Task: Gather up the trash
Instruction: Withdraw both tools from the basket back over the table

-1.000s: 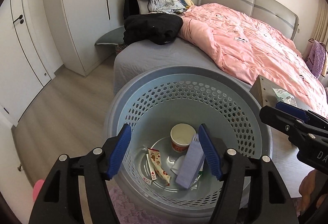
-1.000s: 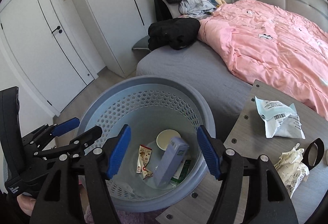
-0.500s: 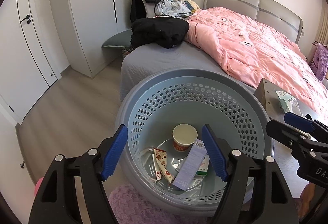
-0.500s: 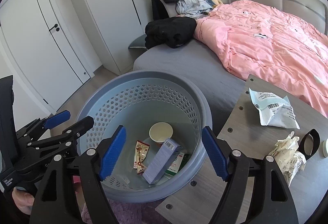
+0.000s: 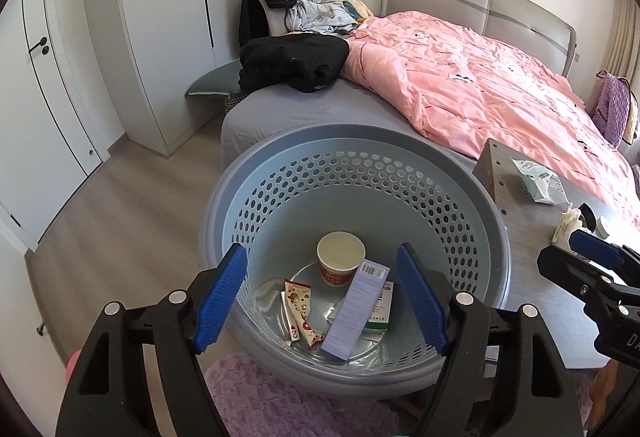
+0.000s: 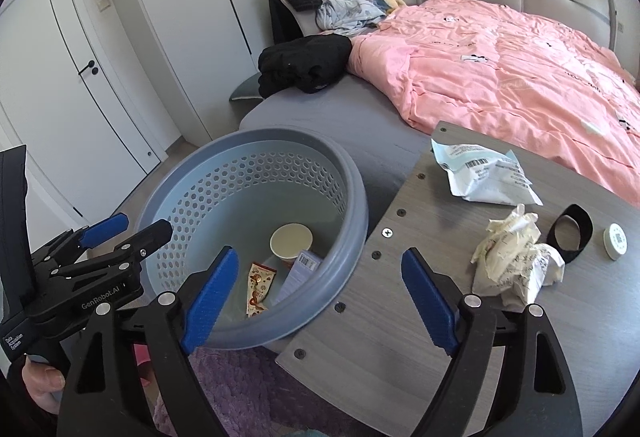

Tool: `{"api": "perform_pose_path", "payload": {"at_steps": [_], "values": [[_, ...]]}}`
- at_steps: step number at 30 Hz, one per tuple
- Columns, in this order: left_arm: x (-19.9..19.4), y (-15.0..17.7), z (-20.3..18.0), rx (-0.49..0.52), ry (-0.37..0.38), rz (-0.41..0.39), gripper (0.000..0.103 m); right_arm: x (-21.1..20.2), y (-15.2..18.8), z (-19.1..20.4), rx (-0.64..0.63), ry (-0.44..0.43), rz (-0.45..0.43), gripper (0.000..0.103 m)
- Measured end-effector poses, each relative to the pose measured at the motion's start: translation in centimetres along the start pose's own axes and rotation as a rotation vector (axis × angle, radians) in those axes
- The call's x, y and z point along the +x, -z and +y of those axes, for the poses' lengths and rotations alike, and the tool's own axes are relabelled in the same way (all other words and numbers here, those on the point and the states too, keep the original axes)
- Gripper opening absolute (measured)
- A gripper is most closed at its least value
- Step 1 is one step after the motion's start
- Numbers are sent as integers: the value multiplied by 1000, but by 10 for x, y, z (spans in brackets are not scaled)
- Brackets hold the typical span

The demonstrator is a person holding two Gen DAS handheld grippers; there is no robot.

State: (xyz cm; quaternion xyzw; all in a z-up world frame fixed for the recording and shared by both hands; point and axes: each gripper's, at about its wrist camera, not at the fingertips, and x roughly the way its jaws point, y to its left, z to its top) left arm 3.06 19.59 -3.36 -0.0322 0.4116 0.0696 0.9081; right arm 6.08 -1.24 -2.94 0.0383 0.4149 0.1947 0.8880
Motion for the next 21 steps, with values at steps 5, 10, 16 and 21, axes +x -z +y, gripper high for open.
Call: {"api": "perform_pose_path", "payload": {"at_steps": [5,10,16,21], "values": [[-8,5,-15,36,23,-5,74,-16,15,-18,41,31,-13,84],[-17,12,-34,64,54,-12,74,-36,30,-41,86,68,-34,84],[-30,19,-59,107,93,-21,74,-61,44,-70,145,116,-58,85],[-36,24,-81,147,125,-26,76,-83,59,-89,183,149,-97,86]]}}
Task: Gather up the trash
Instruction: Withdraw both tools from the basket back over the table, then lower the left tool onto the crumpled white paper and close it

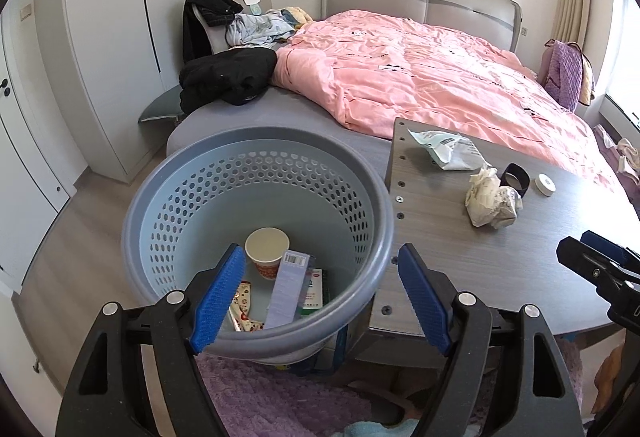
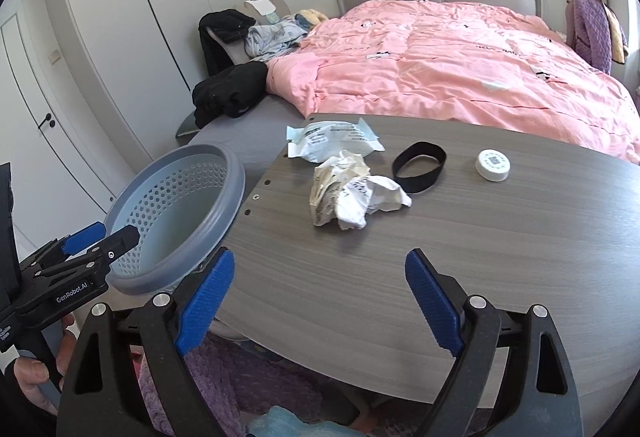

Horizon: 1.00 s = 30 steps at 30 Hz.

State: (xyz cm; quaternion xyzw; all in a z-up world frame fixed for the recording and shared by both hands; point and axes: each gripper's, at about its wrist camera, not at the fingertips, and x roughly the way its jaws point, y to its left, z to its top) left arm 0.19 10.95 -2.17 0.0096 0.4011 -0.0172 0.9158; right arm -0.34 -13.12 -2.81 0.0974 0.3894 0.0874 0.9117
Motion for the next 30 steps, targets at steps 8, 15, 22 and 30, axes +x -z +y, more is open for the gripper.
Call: {"api": "perform_pose_path", "payload": {"at_steps": [8,15,22,30], "values": [[-1,-3,-39,72,39,9,76,-21,4,-39,70,36,-37,87],[6,-12,-66,107,61,20,76,-32,4,-68,115,55,-66,88],[20,-22,-96,157,75,44,76,-31,1,-94,148,74,-82,89],[40,-30,-135,215,107,81,76,-21,-4,-126,187,95,-87,89]]}}
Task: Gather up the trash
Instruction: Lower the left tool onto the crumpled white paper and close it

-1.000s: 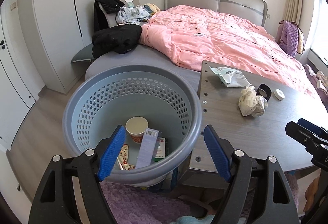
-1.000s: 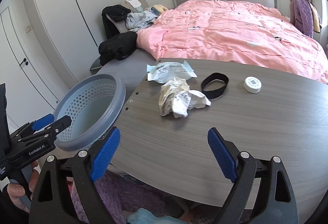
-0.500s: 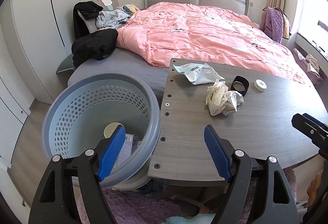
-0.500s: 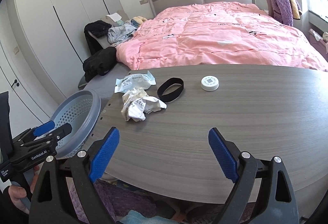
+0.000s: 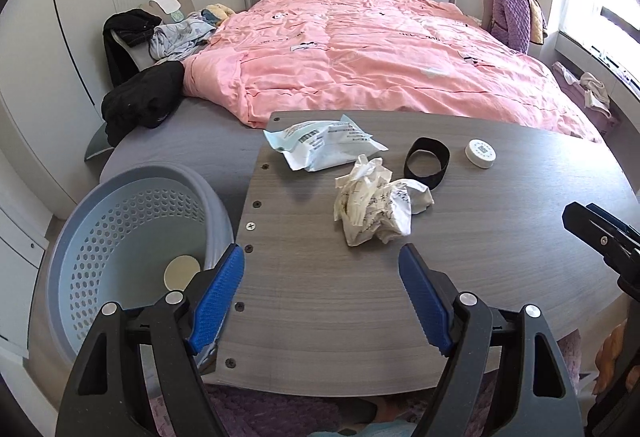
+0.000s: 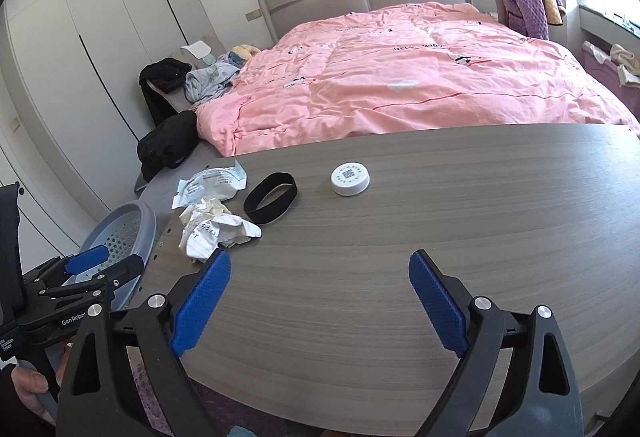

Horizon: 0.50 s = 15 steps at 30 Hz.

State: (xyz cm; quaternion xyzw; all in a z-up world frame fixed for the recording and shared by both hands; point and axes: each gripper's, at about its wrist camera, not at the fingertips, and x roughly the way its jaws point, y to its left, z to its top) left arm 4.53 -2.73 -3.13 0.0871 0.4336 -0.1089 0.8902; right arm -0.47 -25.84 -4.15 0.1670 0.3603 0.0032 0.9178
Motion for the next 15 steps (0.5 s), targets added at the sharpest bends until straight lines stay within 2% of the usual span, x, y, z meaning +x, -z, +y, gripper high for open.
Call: {"api": "perform_pose_path", "payload": {"at_steps": [8,15], "values": [[34,-17,-27,34,80,76,76,11,-2,-19,37,-11,18,89],[59,-34,-38,50,92,112,76,14,-9,-25,45,-22,21,89]]}}
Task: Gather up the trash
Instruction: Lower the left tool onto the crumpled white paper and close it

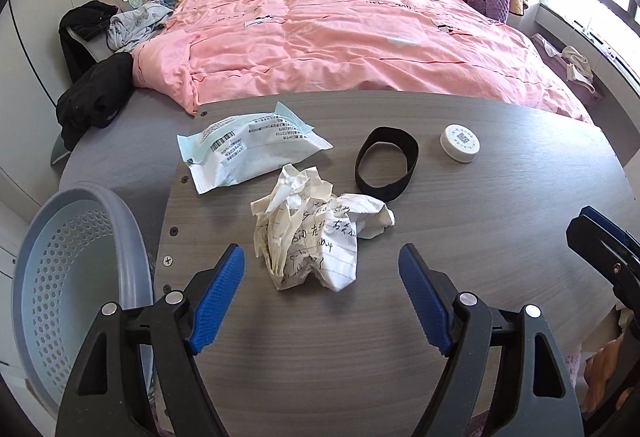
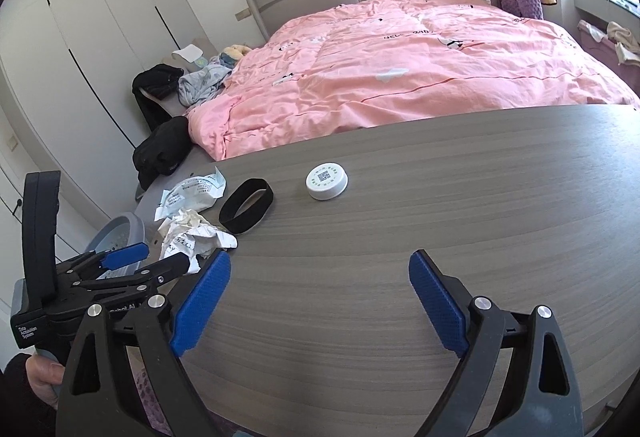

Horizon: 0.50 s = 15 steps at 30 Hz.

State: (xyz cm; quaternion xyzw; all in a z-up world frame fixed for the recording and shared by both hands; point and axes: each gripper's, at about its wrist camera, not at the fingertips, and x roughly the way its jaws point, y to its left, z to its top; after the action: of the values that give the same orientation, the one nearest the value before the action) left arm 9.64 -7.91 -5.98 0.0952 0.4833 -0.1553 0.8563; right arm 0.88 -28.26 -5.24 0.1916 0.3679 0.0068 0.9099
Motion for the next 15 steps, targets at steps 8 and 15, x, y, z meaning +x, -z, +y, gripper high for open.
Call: {"api": "perform_pose_path", "payload": {"at_steps": [8,15], "values": [[26,-12,2,-6,23,38,76,6,-7,-3,10,1,6,89],[33,-17,6,-20,35,25,76,13,-10,-3,12,1,18,89]]}}
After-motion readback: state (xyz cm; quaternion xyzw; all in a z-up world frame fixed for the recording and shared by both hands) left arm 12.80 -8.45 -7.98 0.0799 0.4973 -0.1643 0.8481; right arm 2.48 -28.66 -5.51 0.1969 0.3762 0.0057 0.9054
